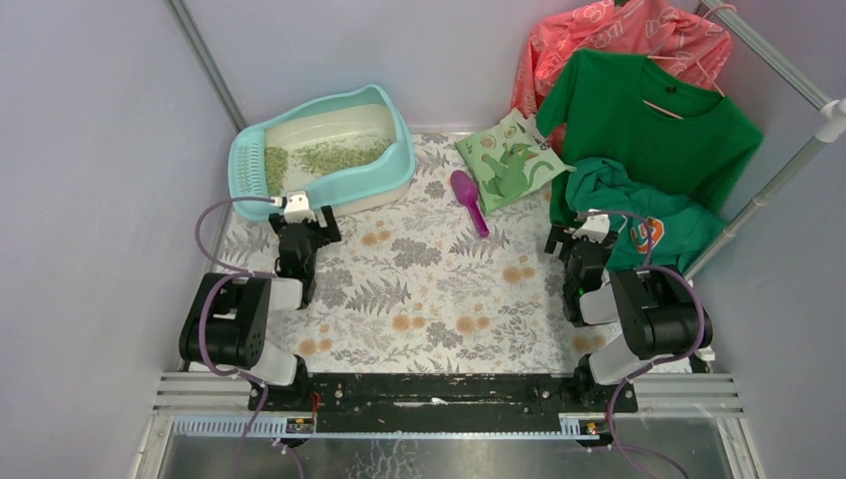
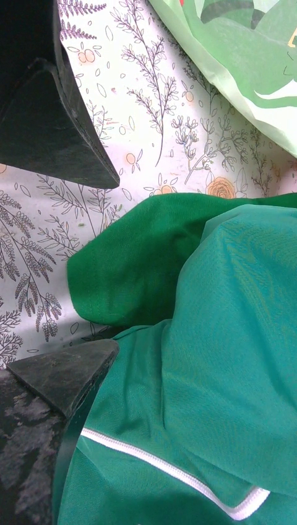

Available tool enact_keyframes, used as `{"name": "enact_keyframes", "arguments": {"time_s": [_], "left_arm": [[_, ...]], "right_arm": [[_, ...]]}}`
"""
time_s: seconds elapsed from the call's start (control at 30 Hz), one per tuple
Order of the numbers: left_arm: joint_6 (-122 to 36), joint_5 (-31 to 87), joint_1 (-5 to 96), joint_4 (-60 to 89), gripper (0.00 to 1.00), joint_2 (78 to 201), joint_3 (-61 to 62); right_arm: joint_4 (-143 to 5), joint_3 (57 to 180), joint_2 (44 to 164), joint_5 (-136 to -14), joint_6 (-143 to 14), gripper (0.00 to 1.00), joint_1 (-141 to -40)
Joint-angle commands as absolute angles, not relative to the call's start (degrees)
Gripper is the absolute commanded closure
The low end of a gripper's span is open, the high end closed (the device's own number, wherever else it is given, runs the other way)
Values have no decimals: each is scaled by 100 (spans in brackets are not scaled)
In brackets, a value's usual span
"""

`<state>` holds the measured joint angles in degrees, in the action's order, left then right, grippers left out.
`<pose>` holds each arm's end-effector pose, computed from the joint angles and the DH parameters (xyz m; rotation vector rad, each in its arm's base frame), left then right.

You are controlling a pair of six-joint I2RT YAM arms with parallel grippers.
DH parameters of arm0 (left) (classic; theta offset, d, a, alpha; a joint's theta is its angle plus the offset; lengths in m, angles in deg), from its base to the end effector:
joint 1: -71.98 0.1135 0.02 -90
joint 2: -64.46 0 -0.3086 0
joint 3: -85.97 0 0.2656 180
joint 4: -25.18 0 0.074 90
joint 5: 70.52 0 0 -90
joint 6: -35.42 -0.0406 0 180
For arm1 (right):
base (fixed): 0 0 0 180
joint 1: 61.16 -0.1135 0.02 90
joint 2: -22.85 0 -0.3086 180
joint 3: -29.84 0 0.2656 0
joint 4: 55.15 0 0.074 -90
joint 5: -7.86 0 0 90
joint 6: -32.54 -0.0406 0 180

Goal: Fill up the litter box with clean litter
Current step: Reset both arms

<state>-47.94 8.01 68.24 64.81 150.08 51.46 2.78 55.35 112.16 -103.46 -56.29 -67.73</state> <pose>0.2746 -0.0099 0.1918 -0.1891 1.7572 0.0459 0.2449 0.0133 0.1723 0.1681 1.6633 -0.2398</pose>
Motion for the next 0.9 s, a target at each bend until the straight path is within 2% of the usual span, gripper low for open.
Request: {"name": "enact_keyframes", "arguments": {"time_s": [0.0,0.17,0.3,0.57,0.67,0.77,0.87], "left_arm": [[-4886,563,6838,7015,1,14956,5415],[-4969,898,6854,8318,1,15110,6010],[-4803,438,6856,8651,1,15116,6241],[-4702,364,6873,8588,1,15107,6208],[-4693,385,6888,8595,1,15097,6210],[-4701,413,6891,8646,1,15097,6246],[-4774,523,6891,8646,1,15102,6237]], "right_arm": [[433,5623,11224,-10314,-5658,0,-6747],[452,5600,11198,-10325,-5658,0,-6753],[501,5564,11186,-10330,-5666,0,-6750],[2628,4559,11370,-10013,-5581,0,-6724],[2385,4602,11301,-9881,-5637,0,-6662],[1309,5068,11118,-8663,-5201,0,-6640],[1149,5101,11089,-8594,-5218,0,-6608]]}}
